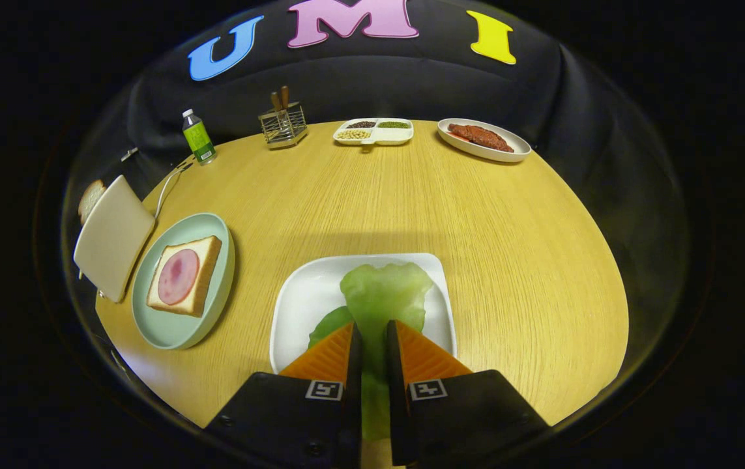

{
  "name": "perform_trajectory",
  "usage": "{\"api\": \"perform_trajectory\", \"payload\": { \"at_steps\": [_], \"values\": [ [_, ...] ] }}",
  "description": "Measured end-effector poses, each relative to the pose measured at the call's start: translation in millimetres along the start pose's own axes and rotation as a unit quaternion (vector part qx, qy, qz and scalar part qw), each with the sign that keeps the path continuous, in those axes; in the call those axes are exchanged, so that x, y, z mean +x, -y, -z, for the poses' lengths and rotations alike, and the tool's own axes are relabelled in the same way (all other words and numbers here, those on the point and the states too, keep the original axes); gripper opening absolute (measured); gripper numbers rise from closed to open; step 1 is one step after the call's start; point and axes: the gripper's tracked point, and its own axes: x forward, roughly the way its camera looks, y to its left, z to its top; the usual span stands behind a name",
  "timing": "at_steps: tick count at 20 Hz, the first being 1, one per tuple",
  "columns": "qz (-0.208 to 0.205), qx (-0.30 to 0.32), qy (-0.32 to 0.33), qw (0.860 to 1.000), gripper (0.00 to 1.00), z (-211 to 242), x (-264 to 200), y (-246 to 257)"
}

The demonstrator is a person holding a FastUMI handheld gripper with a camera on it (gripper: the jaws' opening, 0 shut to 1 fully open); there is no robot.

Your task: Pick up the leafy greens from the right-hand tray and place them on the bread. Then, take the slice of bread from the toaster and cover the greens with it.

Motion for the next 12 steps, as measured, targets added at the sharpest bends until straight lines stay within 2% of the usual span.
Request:
{"api": "perform_trajectory", "payload": {
  "at_steps": [1, 6, 12],
  "values": [
    [-0.010, 0.001, -0.002, 1.000, 0.13, 0.0, -1.2, -1.1],
    [-0.035, 0.000, -0.006, 0.999, 0.06, -1.5, -1.2, -1.1],
    [-0.020, -0.010, -0.006, 1.000, 0.06, -3.8, -0.5, -1.8]
  ]
}}
